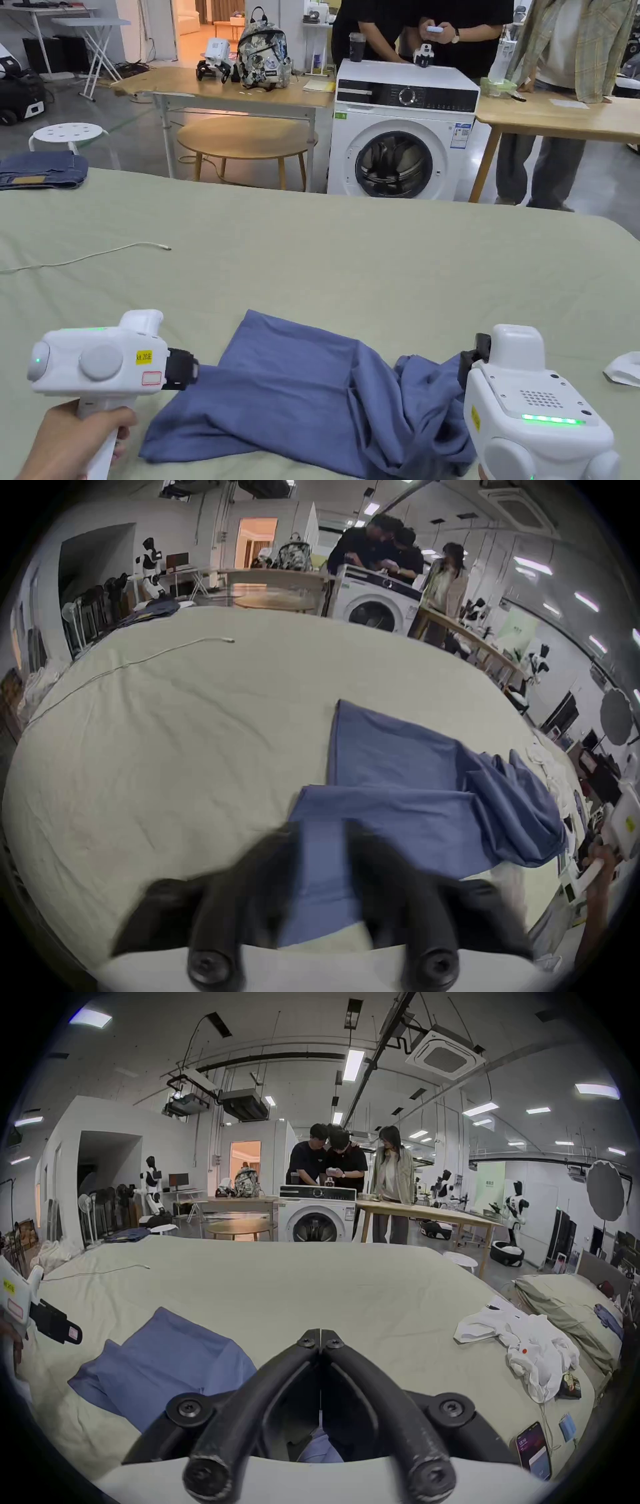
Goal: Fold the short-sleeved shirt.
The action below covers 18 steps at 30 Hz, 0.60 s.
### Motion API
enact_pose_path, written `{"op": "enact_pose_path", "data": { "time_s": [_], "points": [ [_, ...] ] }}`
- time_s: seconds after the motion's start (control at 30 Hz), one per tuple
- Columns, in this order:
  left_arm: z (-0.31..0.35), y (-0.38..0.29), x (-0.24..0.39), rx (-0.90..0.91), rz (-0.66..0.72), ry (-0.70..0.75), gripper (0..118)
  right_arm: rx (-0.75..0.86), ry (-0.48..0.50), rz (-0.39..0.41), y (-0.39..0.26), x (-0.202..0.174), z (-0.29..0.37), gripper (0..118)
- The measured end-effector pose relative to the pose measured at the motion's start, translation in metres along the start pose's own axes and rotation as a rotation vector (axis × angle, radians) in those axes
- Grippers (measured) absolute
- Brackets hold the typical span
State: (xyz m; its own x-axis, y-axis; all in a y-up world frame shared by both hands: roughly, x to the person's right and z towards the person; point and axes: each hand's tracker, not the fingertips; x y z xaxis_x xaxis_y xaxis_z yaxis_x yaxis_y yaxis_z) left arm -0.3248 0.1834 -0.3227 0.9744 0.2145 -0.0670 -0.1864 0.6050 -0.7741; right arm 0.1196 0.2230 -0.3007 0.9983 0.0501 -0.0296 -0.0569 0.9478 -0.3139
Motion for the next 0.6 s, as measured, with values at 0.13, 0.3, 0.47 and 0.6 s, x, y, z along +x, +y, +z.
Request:
{"op": "enact_pose_path", "data": {
  "time_s": [0.13,0.3,0.47,0.6],
  "points": [
    [-0.015,0.000,-0.011,-0.114,0.050,0.033,90,-0.013,-0.005,0.003,-0.005,0.003,-0.005,0],
    [-0.023,-0.028,-0.005,-0.250,0.034,0.113,90,-0.031,-0.010,0.010,-0.013,0.009,-0.011,0],
    [-0.032,-0.056,0.019,-0.260,-0.071,0.228,74,-0.053,-0.015,0.000,-0.019,0.012,-0.016,0],
    [0.003,-0.060,0.069,-0.252,-0.092,0.209,0,-0.073,-0.018,-0.024,-0.023,0.019,-0.019,0]
  ]
}}
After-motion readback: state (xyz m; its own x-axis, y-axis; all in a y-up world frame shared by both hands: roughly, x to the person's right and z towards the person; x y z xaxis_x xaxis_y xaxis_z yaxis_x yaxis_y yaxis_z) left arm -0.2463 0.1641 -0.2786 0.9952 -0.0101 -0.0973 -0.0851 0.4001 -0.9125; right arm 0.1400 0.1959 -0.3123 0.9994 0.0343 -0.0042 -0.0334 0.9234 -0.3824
